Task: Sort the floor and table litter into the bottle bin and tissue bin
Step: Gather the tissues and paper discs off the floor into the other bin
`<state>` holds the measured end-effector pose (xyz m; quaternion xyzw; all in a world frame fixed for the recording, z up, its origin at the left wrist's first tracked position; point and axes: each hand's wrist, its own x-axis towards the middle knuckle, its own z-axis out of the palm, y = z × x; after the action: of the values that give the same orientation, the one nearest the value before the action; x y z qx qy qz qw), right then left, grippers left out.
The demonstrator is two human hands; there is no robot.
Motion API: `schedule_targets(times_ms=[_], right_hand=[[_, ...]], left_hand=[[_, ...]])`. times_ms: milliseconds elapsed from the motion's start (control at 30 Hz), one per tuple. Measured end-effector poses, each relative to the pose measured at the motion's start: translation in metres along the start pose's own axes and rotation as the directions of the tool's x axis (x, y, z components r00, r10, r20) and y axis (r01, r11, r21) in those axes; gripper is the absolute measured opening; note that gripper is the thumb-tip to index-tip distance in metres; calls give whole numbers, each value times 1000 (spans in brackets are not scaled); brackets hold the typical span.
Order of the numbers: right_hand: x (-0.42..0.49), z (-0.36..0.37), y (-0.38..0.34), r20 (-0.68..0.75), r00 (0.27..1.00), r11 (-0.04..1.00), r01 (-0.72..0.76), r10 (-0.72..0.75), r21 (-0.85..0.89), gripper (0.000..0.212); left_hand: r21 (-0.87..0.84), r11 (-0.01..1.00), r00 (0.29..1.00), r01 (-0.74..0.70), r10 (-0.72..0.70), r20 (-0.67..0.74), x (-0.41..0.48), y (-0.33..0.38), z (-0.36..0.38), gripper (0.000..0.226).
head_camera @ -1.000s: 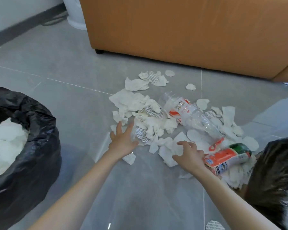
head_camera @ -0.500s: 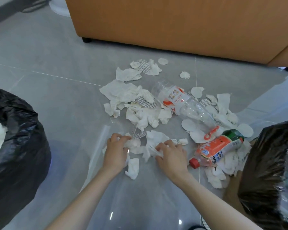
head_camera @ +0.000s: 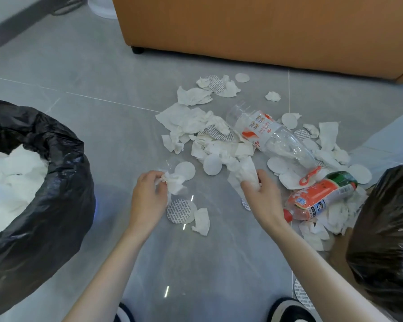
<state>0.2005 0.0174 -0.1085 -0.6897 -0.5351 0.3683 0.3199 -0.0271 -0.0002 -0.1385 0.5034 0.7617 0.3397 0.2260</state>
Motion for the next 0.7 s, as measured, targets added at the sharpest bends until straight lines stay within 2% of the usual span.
schedule_targets(times_ms=[100,200,267,333,433,533,700], right_hand=[[-12,6,-13,114,993,999,34,-34,8,7],[-23,20,-11,330,941,980,131,-75,-152,35],[-28,34,-2,500,865,931,219,-46,-293,56],[-31,46,7,599,801,879,285,2,-384,66],[-33,59,17,628,777,833,319,44,-452,62],[-34,68,21,609,792,797,338,47,-501,52],[-33,71,27,540,841,859,250,37,-448,36]], left_hand=[[167,986,990,11,-35,137,-2,-20,3,21],[286,958,956,9,-92,278,-14,-40,11,19],[323,946,942,-7,-102,319,-25,-43,14,18],[337,941,942,-24,-91,322,-34,-42,16,20],[315,948,952,-42,-58,300,-44,-39,20,22],[262,965,954,-27,-53,295,-45,-37,25,22],[198,976,945,-94,26,325,-41,-31,33,28]])
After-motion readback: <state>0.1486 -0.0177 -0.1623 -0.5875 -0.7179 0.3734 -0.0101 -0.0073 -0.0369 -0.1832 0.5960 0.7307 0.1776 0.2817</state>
